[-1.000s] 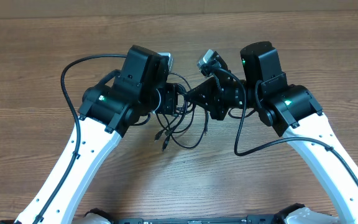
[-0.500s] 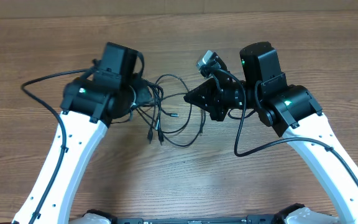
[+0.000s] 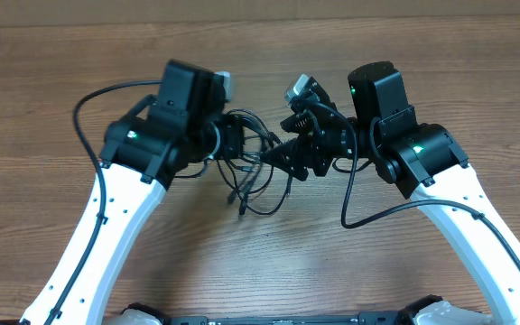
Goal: Untangle cables
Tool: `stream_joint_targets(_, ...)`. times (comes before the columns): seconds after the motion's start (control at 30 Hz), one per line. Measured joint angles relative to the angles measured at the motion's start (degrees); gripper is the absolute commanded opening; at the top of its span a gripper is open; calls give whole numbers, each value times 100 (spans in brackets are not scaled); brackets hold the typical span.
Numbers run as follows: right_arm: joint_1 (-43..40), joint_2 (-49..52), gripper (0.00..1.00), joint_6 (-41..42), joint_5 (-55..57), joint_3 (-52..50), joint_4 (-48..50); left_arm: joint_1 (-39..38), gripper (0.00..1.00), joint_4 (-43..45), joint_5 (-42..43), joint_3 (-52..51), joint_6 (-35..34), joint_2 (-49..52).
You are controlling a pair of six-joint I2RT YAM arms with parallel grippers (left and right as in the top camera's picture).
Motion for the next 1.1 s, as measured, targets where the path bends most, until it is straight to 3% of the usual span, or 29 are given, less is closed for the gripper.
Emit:
stream_joint_targets(0.07, 0, 0, 8, -46, 11, 0, -4, -144, 4, 144, 170, 0, 208, 2)
stream_joint_targets(0.1, 0, 0, 4, -37, 17, 0, -22, -184, 4, 192, 216, 0, 282, 2)
stream_joint_targets(0.23, -15, 0, 4, 24, 122, 0, -94, -269, 4, 256, 120, 0, 129, 2)
stream_joint_targets(0.57, 94, 13, 4, 31, 98, 0, -129, -267, 4, -568, -1298, 52, -2782, 4)
stream_joint_targets(0.67, 33, 13, 4, 20, 103, 0, -136, 79, 4, -710, -1812, 52, -3432, 4)
stream_joint_targets(0.8, 26, 13, 5, 13, 103, 0, -138, 223, 4, -728, -2046, 52, -3797, 4)
stream_joint_targets(0.87, 26, 11, 36, 35, 122, 0, -140, 219, 4, -719, -2044, 52, -3729, 4)
stream_joint_targets(0.9, 26, 11, 66, 2, 129, 0, -146, 219, 4, -715, -2041, 52, -3622, 4)
stream_joint_targets(0.93, 26, 11, 74, 7, 140, 0, -153, 219, 4, -697, -2039, 52, -3453, 4)
stream_joint_targets(1.0, 26, 11, 79, 11, 146, 0, -155, 221, 4, -656, -1980, 52, -3099, 4)
stream_joint_targets(1.1, 26, 11, 80, -35, 144, 0, -149, 221, 4, -487, -1499, 52, -2000, 4)
